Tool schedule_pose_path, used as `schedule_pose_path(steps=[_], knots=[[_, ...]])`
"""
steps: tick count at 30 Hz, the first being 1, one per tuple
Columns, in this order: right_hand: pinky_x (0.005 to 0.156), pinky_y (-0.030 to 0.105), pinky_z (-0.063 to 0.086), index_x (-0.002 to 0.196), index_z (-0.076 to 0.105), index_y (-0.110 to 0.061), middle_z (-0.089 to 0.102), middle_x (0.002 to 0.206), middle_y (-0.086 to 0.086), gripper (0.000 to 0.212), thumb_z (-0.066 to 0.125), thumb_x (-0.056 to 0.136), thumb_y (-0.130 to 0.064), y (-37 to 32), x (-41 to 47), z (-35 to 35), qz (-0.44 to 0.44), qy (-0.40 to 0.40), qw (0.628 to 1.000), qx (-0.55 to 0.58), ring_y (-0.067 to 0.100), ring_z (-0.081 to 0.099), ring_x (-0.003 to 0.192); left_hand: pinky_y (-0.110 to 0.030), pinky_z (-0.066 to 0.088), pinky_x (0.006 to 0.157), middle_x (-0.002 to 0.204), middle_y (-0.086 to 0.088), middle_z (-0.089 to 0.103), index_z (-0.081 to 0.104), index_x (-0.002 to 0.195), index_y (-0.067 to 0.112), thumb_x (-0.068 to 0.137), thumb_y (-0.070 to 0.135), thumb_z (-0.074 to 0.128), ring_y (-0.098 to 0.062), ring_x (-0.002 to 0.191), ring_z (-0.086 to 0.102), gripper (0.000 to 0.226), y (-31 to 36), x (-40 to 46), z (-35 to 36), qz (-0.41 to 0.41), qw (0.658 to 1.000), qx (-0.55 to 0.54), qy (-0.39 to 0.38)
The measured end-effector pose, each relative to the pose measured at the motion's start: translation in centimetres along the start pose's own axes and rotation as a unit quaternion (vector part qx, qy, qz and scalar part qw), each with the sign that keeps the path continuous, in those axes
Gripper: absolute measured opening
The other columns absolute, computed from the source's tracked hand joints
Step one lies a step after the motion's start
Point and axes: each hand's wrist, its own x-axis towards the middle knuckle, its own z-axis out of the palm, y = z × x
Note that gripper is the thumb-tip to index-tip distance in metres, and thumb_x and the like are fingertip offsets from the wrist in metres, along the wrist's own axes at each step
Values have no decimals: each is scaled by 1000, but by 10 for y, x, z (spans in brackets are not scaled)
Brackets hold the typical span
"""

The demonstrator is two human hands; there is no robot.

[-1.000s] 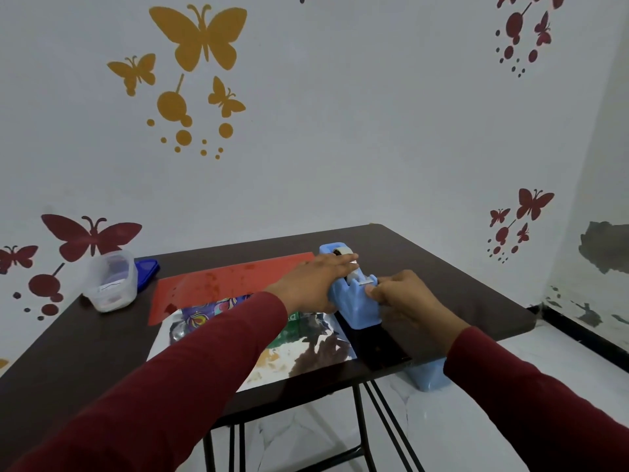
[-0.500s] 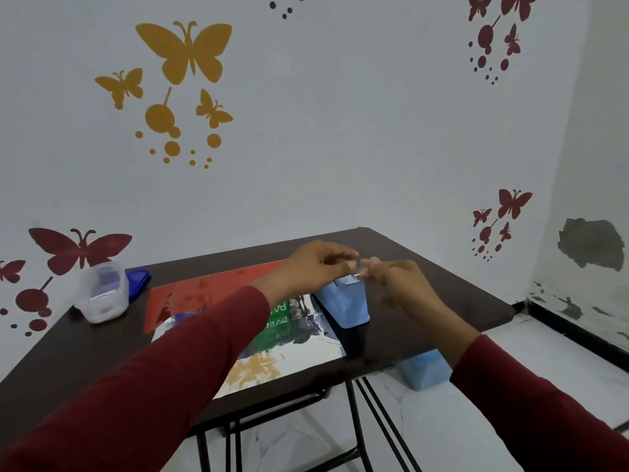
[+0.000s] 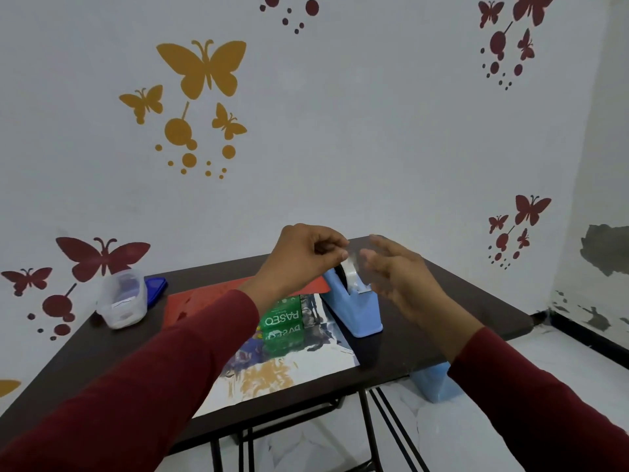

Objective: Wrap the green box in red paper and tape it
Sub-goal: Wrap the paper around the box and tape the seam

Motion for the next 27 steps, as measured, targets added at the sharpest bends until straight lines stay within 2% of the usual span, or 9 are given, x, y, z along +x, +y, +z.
schedule_pose_path(steps=[2, 6, 10, 13, 16, 19, 21, 24, 27], knots=[[84, 37, 56, 134, 65, -30, 77, 112, -3, 41, 74, 96, -16, -3, 3, 8, -79, -33, 994, -70, 14, 70, 103, -12, 54, 80, 84, 9, 76, 81, 102, 17, 87, 14, 82, 1, 82, 70, 15, -3, 0, -11, -8, 1000, 5, 2], [74, 19, 52, 132, 67, -27, 80, 91, -9, 44, 80, 90, -22, -5, 7, 28, -143, -55, 974, -169, 0, 72, 82, -11, 53, 78, 81, 13, 74, 81, 103, 16, 88, 15, 80, 5, 80, 69, 15, -12, -5, -30, -23, 999, 25, 17], [78, 26, 56, 126, 68, -21, 79, 85, -4, 41, 81, 88, -15, 5, 11, 52, -128, -33, 978, -163, 2, 73, 77, -7, 50, 77, 87, 12, 76, 80, 109, 20, 89, 19, 79, 8, 80, 68, 20, -25, -14, -46, -54, 997, 44, 17], [83, 39, 63, 126, 67, -17, 76, 87, -1, 42, 78, 86, -7, 15, 18, 68, -88, -2, 984, -156, 12, 74, 83, -16, 55, 86, 101, 13, 76, 76, 119, 25, 85, 31, 84, 3, 84, 69, 36, -40, -26, -60, -91, 992, 82, 25], [88, 50, 62, 132, 64, -11, 74, 95, 6, 47, 74, 86, -2, 29, 20, 82, -49, -20, 991, -125, 24, 74, 84, -22, 56, 84, 119, 12, 70, 69, 131, 25, 74, 43, 90, -2, 91, 68, 63, -66, -46, -73, -145, 971, 172, -83], [90, 50, 60, 132, 61, -8, 69, 94, 8, 46, 70, 88, 1, 42, 24, 93, -17, -35, 995, -88, 24, 65, 76, -34, 52, 91, 127, 3, 62, 61, 139, 23, 70, 51, 88, -19, 112, 61, 79, -95, -66, -75, -142, 910, 345, -181], [85, 47, 60, 131, 62, -8, 67, 91, 8, 45, 69, 88, 1, 48, 29, 101, -12, -32, 996, -80, 22, 62, 72, -41, 52, 94, 127, -1, 62, 60, 140, 21, 77, 44, 84, -26, 117, 56, 72, -111, -77, -74, -135, 890, 396, -178], [85, 50, 61, 131, 62, -9, 71, 94, 9, 48, 72, 85, -2, 55, 38, 112, -12, -28, 996, -80, 22, 65, 76, -39, 53, 84, 116, -1, 68, 72, 124, 20, 88, 21, 69, -26, 109, 61, 36, -119, -84, -74, -106, 892, 416, -142], [75, 37, 59, 131, 60, -12, 74, 96, 5, 47, 76, 88, -8, 56, 43, 120, -36, -32, 996, -75, 17, 67, 74, -42, 54, 73, 99, -4, 71, 78, 105, 16, 90, 11, 58, -31, 97, 65, 26, -122, -89, -72, -70, 893, 427, -125]])
